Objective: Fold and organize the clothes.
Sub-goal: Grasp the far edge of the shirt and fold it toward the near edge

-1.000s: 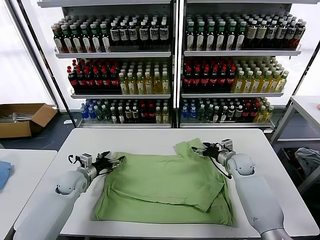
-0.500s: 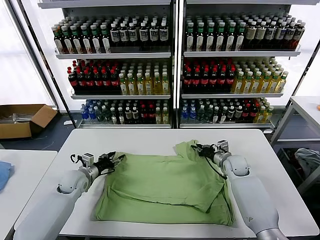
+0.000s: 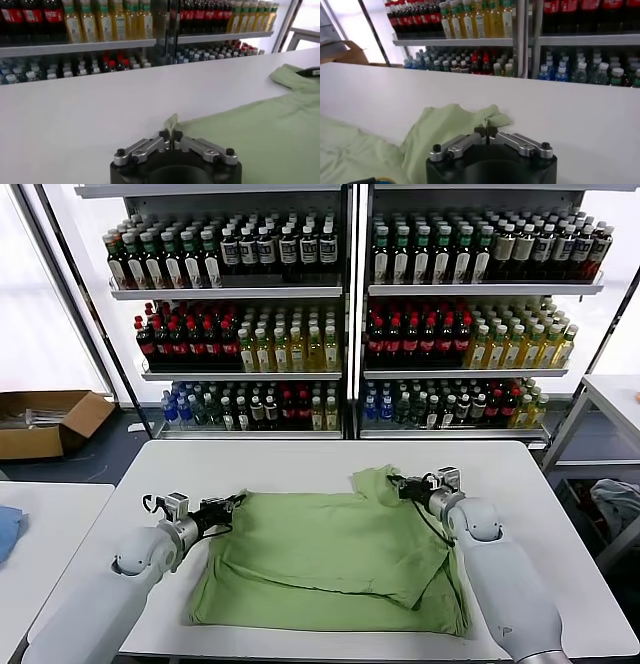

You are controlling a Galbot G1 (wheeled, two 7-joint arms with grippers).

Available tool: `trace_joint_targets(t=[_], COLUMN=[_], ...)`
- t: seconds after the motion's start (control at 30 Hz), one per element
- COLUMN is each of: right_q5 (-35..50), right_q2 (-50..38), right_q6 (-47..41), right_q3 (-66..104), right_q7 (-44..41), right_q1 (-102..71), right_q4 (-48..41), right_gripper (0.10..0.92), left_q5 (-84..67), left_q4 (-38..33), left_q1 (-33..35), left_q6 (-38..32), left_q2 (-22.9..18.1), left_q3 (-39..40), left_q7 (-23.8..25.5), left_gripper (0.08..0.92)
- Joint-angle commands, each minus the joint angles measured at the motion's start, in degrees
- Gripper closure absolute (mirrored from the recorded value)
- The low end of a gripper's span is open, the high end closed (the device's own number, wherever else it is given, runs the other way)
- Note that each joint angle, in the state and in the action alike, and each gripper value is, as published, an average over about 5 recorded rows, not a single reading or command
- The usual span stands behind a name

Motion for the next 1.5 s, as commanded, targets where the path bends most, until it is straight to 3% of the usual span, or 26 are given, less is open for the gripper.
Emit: trace_joint_targets(t=[0.03,0.43,0.73,1.2,1.5], right_q5=[5.4,7.7,7.7,1.5,-3.5], right_q2=[-1.7,-4.0,-3.9,-2.2,0.7], right_q6=[-0.8,-2.1,-0.9,1.9,2.2], right_q3=[2.5,13.3,20.3,26.2,25.4], right_q7=[1.2,2.6,2.9,3.4,7.0], right_q1=[-2.7,-22.2,-40.1,-59.9,-64.5], right_q4=[10.2,31.5,43.9,51.6,53.9], right_gripper=[0.919,0.919,0.919,0.919,0.903], left_q5=[-3.7,-2.5,-1.6,2.2,9.4], left_q4=[-9.5,-23.3,-28.8,-33.6,-35.5], left_q1=[2.8,15.1,26.4,41.4,45.8], left_q6=[0.8,0.9,-0.1,1.2,2.6], left_q2=[0.4,2.1,4.6,4.4,3.3], left_q3=[-3.7,-12.9,-20.9,-24.9,-25.1], left_q7=[0.0,0.0,0.8,0.9,0.9], left_gripper=[0.914,0.914,0.914,0.914,0.896])
